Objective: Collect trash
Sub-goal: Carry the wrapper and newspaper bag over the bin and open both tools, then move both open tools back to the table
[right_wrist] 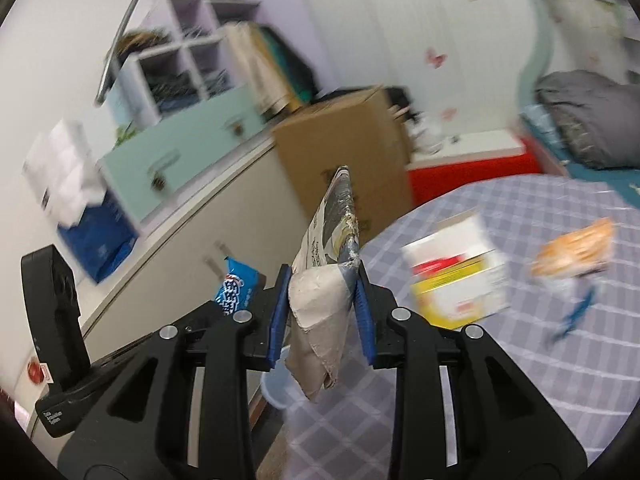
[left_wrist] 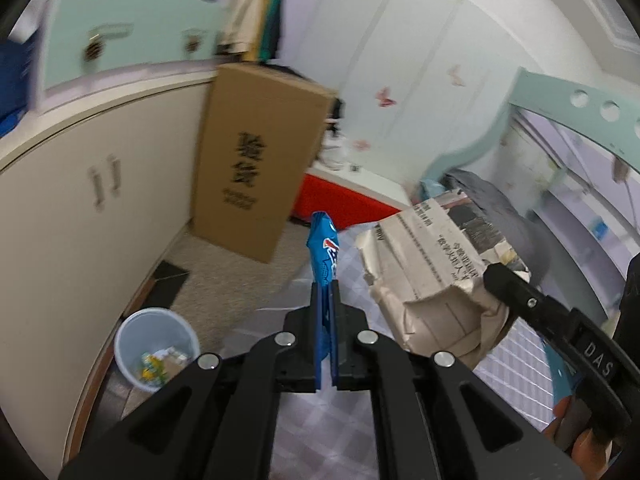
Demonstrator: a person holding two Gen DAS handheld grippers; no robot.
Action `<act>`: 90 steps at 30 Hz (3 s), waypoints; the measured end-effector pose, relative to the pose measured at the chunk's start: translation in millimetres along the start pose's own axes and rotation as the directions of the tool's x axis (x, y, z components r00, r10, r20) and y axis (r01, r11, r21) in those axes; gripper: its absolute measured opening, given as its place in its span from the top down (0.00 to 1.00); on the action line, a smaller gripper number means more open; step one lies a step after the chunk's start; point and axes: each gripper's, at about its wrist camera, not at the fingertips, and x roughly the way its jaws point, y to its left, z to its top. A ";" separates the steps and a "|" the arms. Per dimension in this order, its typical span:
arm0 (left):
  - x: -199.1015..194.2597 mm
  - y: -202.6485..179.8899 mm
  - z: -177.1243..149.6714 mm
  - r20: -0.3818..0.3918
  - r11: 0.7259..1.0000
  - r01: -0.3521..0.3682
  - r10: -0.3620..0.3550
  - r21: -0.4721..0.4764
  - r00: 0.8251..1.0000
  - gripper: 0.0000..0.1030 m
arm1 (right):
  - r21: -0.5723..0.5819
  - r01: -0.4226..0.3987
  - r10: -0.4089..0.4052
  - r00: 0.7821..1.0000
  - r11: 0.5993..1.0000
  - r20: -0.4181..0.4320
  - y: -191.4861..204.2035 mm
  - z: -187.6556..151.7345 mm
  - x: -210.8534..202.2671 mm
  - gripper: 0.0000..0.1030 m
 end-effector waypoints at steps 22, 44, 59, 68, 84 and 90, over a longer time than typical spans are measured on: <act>16.5 244.5 -11.4 -0.071 0.909 -0.329 0.322 -0.256 0.944 0.97 | -0.203 -0.129 0.068 0.957 0.971 -0.281 160.8 -100.8 235.6 0.34; 53.8 233.3 -15.3 -0.125 0.929 -0.309 0.288 -0.205 0.949 0.97 | -0.137 -0.102 0.062 0.962 0.985 -0.268 128.4 -104.4 224.1 0.23; 76.7 231.4 5.9 -0.162 0.908 -0.366 0.338 -0.202 0.927 0.23 | -0.030 -0.050 0.044 0.980 0.998 -0.194 98.2 -84.7 203.6 0.20; 51.2 204.4 3.1 -0.143 0.926 -0.332 0.309 -0.181 0.940 0.22 | -0.025 -0.052 0.046 0.982 0.998 -0.181 94.7 -78.5 176.4 0.20; 23.7 50.7 6.7 -0.057 0.986 -0.163 0.160 -0.044 0.985 0.22 | 0.049 0.033 -0.032 0.999 0.998 -0.020 10.1 -41.6 55.5 0.17; 47.6 -29.1 -6.4 -0.088 0.996 -0.083 0.086 0.045 0.992 0.21 | 0.120 0.157 -0.159 0.987 0.980 0.008 -69.7 -30.8 4.2 0.17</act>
